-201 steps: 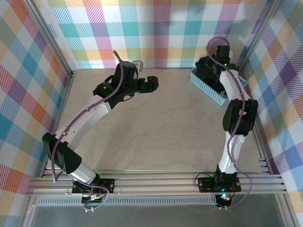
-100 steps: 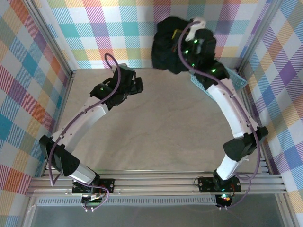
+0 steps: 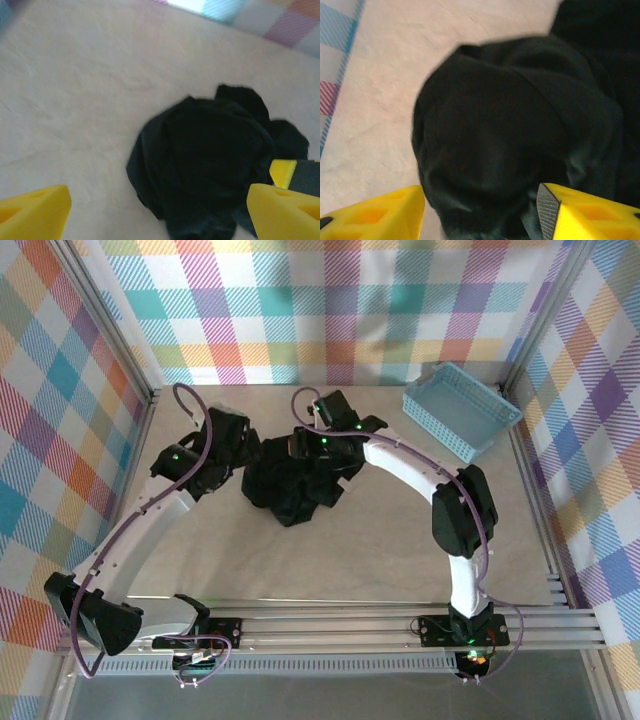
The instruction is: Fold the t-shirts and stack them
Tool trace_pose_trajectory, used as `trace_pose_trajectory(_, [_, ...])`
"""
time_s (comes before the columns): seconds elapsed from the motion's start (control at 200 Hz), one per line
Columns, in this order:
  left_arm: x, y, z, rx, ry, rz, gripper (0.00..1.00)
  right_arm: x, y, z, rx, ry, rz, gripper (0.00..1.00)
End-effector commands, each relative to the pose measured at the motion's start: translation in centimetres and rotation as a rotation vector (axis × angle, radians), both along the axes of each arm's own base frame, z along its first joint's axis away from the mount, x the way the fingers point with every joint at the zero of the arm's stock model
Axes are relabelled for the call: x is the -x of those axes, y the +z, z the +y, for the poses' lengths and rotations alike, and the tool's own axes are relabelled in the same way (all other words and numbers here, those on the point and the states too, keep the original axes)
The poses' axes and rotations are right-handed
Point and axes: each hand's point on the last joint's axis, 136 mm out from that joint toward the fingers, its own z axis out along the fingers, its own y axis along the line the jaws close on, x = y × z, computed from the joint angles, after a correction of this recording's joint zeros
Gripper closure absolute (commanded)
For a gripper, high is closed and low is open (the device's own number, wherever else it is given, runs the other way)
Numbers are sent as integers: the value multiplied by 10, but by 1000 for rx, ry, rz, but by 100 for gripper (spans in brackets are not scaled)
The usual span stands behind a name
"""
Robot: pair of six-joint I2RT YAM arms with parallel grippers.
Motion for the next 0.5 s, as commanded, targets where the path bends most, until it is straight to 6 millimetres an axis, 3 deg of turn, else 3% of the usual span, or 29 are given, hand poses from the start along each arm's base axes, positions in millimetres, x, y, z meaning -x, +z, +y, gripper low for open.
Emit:
trace_pose_trajectory(0.0, [7, -18, -49, 102, -215, 60, 12, -15, 38, -47, -92, -137, -18, 35])
trace_pose_trajectory(0.135, [9, -49, -117, -50, -469, 124, 10, -38, 3, -132, -87, -356, 97, 37])
trace_pose_trajectory(0.275, [-3, -96, -176, -244, -639, 196, 7, -57, -17, -187, -91, -453, 144, 39])
trace_pose_trajectory(0.36, [-16, -131, -191, -342, -659, 260, 2, -64, -18, -207, -109, -491, 164, 39])
trace_pose_trajectory(0.495, [-31, -183, -195, -469, -655, 393, 0, -65, -7, -224, -134, -531, 162, 39])
